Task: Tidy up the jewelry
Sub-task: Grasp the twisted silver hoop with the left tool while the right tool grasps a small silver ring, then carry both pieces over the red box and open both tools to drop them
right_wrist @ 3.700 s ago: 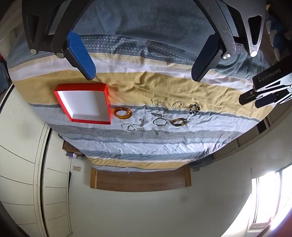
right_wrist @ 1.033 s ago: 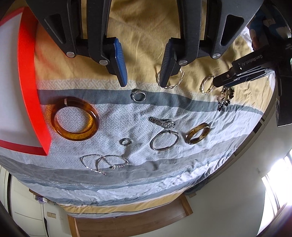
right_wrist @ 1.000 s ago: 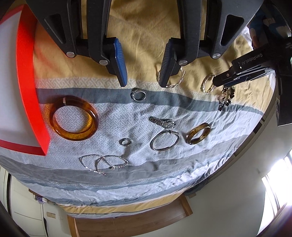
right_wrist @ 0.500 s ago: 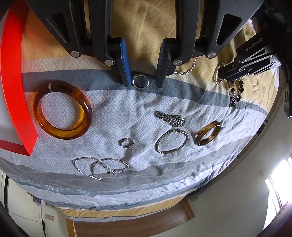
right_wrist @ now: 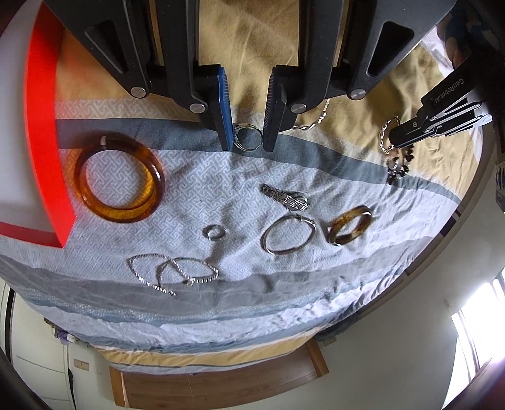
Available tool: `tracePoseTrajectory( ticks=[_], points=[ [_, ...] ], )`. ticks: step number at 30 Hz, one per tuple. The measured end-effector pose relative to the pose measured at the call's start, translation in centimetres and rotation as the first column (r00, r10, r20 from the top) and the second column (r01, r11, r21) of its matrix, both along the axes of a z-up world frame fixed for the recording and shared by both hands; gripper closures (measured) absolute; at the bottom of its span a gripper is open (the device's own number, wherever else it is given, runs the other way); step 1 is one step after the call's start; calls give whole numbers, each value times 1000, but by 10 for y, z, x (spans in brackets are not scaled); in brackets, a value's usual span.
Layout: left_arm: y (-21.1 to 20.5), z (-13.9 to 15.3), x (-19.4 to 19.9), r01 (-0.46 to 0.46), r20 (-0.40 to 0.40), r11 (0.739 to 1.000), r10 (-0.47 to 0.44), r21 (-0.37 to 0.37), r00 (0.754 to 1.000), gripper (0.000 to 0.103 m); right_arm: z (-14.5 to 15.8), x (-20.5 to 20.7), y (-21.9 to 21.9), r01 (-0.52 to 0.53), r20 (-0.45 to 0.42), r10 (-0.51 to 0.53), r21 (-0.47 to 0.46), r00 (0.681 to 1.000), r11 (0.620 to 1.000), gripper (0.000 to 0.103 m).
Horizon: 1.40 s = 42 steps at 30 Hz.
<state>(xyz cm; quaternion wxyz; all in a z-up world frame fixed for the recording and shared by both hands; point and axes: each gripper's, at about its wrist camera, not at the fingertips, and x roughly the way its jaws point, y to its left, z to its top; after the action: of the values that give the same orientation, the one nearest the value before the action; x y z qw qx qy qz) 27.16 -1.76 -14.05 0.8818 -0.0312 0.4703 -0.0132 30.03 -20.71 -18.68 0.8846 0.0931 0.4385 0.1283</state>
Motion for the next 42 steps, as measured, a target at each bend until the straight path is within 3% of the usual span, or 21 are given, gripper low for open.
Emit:
tracePoseTrajectory(
  ticks=[10,19,27,33,39,42],
  points=[
    [-28,46,-23,48,57,999,-48,-9,997,98,52,-39,-28,32,84,-33,15,996,999,84],
    [-107,59,-27,193,42,978,-190,-77,981,98,69,-75,-112,155,100,-151,-32,983,987,84],
    [-209,56,-15,372,37,920,-370,-122,928,98,58,-81,-199,258,88,-249,-114,964,959,84],
    [-279,33,-1,463,-2,880,-466,-108,885,98,32,-68,-240,275,37,-272,-172,961,946,84],
    [-318,5,6,515,-54,854,-519,-74,853,98,6,-60,-261,269,-12,-277,-199,961,942,84],
    [-325,-7,8,522,-77,852,-524,-51,848,98,-4,-56,-262,251,-38,-265,-220,963,943,84]
  ],
)
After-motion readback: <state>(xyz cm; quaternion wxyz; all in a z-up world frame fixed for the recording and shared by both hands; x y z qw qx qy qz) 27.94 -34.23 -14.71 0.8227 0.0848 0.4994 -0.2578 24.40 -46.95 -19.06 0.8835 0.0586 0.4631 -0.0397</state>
